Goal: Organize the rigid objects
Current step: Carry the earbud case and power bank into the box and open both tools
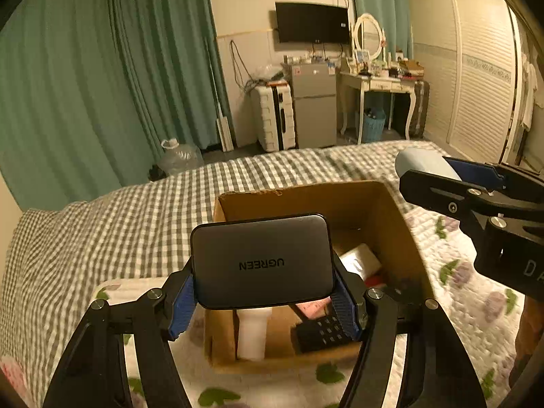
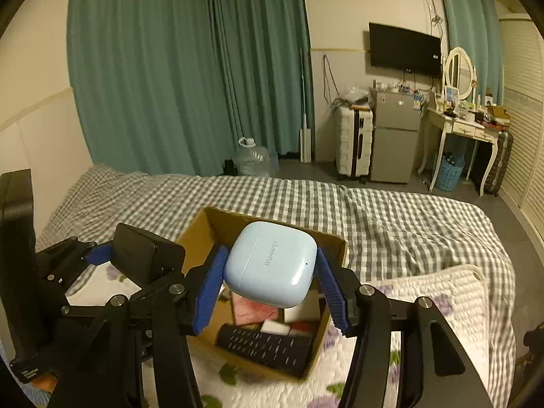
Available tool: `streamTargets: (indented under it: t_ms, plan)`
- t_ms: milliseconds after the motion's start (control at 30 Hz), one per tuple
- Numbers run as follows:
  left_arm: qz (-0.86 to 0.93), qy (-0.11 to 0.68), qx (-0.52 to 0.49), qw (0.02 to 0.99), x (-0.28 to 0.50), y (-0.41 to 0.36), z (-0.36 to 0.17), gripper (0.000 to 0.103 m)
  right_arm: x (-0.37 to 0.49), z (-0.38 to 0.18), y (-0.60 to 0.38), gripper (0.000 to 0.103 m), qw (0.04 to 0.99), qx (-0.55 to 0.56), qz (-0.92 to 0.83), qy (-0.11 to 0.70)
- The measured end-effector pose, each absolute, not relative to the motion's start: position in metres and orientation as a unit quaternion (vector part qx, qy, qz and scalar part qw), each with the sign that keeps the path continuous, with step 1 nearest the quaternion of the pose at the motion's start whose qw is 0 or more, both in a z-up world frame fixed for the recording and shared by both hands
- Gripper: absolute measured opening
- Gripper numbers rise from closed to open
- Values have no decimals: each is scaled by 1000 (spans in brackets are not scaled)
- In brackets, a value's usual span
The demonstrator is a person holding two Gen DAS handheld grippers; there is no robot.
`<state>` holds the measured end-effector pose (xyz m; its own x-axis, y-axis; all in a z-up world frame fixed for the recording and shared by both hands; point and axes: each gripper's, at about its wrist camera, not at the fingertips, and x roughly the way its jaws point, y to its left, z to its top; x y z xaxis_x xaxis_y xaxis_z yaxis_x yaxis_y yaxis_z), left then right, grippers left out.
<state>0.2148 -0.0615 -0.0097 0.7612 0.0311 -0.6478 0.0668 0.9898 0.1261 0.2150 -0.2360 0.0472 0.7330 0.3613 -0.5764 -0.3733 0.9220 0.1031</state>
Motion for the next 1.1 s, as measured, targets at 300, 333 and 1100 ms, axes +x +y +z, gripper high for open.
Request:
streamTargets:
  t_ms: [300, 333, 1100]
  plan:
    - [-27, 391, 81, 916, 273, -68, -58, 69, 290, -2, -233, 54, 912, -14, 209, 353]
    - [-30, 400, 69, 914, 278, -67, -62, 69, 293, -6, -231, 54, 909, -17, 211, 358]
    - [9, 382, 67, 922, 268, -58, -43, 71, 314, -21, -236, 84, 906, 4, 203, 372]
